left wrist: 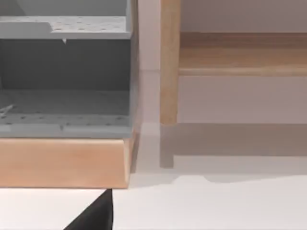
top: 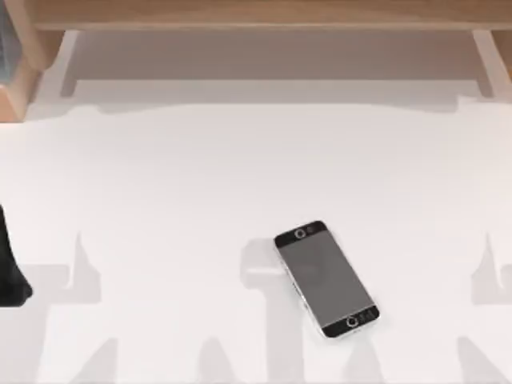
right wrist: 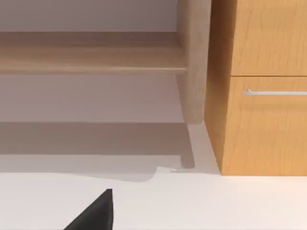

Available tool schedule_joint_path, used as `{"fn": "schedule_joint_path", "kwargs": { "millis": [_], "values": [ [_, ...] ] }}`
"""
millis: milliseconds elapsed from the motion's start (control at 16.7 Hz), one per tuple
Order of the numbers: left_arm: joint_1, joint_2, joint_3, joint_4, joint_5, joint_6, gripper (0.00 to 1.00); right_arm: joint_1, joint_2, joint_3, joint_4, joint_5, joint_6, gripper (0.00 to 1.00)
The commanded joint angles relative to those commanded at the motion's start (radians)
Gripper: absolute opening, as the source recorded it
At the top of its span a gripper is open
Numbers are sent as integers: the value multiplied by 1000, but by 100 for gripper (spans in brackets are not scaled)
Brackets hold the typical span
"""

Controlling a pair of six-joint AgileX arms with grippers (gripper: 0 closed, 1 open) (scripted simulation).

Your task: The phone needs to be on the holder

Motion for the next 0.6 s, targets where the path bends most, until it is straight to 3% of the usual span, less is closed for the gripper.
{"fn": "schedule_joint_path", "kwargs": {
  "millis": [300,600],
  "values": [
    [0,0,0,0,0,0,100,32,57,57,-21,-11,1,100],
    [0,0,0,0,0,0,100,159,351,282,-166,-40,21,100]
  ]
}}
